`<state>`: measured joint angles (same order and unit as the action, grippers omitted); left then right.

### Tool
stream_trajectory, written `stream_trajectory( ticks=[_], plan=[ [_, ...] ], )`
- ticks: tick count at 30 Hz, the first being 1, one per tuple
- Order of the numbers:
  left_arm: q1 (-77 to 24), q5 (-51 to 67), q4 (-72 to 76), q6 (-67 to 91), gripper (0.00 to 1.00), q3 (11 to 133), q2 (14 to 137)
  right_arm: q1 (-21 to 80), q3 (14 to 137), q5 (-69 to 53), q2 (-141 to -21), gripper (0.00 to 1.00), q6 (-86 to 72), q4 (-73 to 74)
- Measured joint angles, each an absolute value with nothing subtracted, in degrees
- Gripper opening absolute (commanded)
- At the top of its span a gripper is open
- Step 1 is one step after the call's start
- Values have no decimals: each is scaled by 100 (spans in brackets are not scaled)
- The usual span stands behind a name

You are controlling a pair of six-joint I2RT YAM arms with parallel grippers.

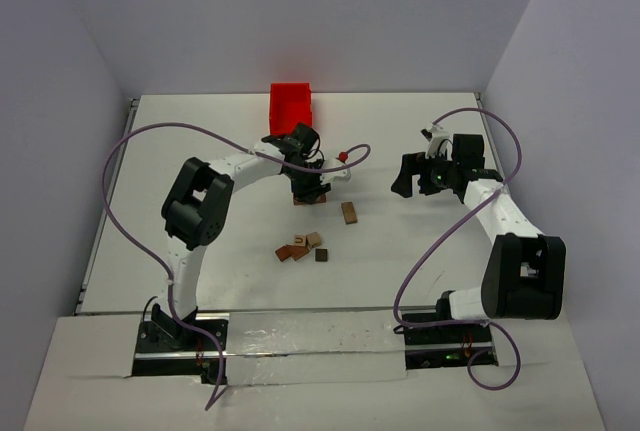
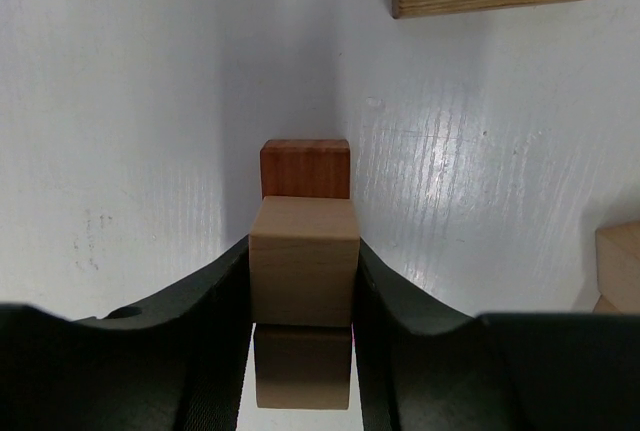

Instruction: Build the wood block tower

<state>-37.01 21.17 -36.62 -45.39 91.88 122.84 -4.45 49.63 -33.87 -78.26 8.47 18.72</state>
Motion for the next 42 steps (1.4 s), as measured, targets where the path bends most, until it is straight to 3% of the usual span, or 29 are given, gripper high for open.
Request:
stream_trajectory(
  ticks=[6, 11, 21, 23, 27, 39, 40, 41, 42],
  plan=[
    [-3701, 2119, -3662, -4541, 49, 9188, 12291, -445, 4963, -3387, -7826, 100, 847, 1872],
    [-3701, 2121, -3662, -4545, 42, 9188, 12291, -445, 4963, -3387, -7826, 100, 847, 1872],
    [-3701, 2123, -3662, -4541, 41, 9188, 12291, -445, 4963, -3387, -7826, 100, 847, 1872],
    [-3701, 2123, -3662, -4542, 45, 9188, 12291, -445, 4963, -3387, -7826, 100, 847, 1872],
    [-3701, 2123, -3664, -4541, 64, 9188, 12291, -445, 4963, -3387, -7826, 100, 847, 1872],
    [-3701, 2127, -3835, -4525, 87, 9514, 12291, -445, 4963, -3385, -7826, 100, 846, 1872],
    [-3701, 2127, -3862, -4523, 90, 9602, 12291, -445, 4963, -3385, -7826, 100, 845, 1872],
    [-3701, 2126, -3912, -4519, 99, 9722, 12291, -445, 4963, -3385, -7826, 100, 845, 1872],
    [-3701, 2126, -3956, -4517, 99, 9854, 12291, -445, 4963, -3385, -7826, 100, 845, 1872]
  ],
)
